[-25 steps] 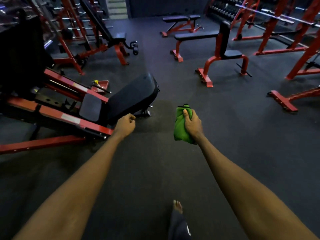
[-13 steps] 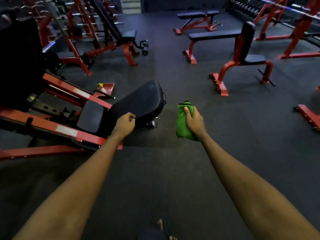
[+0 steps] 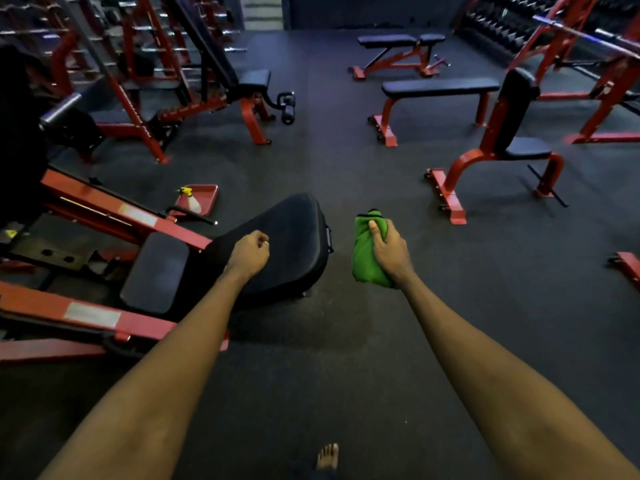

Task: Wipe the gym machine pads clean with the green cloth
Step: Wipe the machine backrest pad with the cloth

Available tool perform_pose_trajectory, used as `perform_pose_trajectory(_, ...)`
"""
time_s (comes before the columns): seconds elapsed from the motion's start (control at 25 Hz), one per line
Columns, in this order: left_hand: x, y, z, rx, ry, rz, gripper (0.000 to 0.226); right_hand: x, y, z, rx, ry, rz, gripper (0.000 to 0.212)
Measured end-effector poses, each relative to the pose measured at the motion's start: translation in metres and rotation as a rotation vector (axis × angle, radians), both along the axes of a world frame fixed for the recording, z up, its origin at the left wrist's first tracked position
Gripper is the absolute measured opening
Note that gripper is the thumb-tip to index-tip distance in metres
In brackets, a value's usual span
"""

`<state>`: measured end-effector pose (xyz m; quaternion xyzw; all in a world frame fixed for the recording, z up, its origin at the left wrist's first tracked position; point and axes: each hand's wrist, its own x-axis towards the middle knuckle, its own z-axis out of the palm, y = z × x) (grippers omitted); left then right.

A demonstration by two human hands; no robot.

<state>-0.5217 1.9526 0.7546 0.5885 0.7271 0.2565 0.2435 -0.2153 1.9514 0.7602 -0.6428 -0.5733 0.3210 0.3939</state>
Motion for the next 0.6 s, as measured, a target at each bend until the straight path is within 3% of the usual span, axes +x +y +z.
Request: perform_pose_trajectory(0.6, -0.012, 0.261, -0.055, -0.090, 0.022, 0.171, 0.026, -0.026, 0.327, -0.037, -0.084, -0.068, 0.201, 0.036)
